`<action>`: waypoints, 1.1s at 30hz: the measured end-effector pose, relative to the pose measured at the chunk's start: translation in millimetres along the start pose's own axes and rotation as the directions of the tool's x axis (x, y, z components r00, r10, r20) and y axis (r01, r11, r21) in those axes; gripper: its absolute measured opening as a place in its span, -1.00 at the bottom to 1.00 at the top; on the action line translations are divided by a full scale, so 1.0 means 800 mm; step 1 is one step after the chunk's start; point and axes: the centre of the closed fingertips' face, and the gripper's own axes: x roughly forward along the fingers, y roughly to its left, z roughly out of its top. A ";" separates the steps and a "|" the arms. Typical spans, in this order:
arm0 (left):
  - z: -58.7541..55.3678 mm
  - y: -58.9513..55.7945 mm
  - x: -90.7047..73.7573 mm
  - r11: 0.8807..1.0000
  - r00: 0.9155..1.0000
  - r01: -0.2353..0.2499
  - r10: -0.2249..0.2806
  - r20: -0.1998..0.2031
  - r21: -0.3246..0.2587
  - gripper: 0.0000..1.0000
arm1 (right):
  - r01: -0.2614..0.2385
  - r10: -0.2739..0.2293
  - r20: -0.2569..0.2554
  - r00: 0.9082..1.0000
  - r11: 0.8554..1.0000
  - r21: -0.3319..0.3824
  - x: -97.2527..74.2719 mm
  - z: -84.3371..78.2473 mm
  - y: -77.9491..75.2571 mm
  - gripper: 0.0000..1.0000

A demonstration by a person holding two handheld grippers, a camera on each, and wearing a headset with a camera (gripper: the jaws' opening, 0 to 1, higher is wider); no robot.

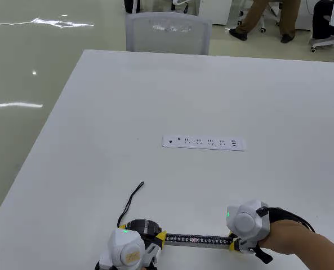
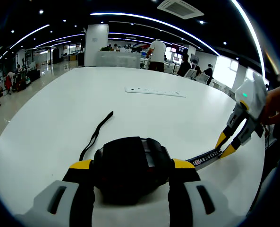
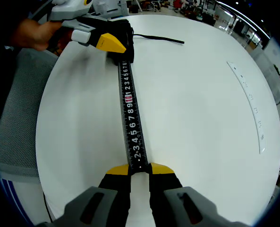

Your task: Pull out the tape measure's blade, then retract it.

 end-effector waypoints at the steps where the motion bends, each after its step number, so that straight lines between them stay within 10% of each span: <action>1: 0.000 0.000 0.000 1.000 1.000 0.001 -0.001 0.000 -0.001 0.18 | 0.000 0.000 0.000 1.000 1.000 0.001 0.000 0.001 0.000 -0.72; 33: 0.004 -0.004 -0.009 1.000 1.000 0.016 -0.017 -0.002 -0.010 0.17 | -0.004 0.004 0.011 1.000 1.000 -0.010 0.011 0.016 -0.002 -0.72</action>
